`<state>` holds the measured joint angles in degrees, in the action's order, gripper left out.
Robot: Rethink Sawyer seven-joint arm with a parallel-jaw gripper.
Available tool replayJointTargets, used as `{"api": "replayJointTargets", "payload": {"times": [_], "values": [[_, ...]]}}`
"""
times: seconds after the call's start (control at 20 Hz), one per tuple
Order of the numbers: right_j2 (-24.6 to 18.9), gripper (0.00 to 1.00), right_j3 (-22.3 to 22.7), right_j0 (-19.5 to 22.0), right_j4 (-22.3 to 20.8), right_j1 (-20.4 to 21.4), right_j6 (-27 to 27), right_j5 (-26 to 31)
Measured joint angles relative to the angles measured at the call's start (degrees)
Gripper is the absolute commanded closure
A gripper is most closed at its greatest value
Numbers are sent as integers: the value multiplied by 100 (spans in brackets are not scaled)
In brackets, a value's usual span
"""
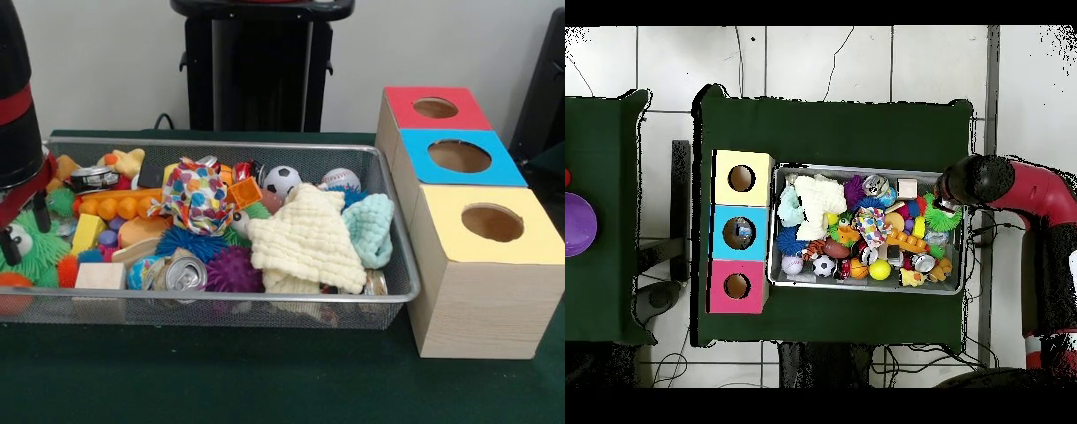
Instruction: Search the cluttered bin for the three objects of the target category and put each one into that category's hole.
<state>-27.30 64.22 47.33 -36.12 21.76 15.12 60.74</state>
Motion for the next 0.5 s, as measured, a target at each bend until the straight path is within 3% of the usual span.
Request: {"api": "replayJointTargets", "payload": {"times": [0.5], "values": [[49,0,-37,-139,-1,-6,0,138]]}}
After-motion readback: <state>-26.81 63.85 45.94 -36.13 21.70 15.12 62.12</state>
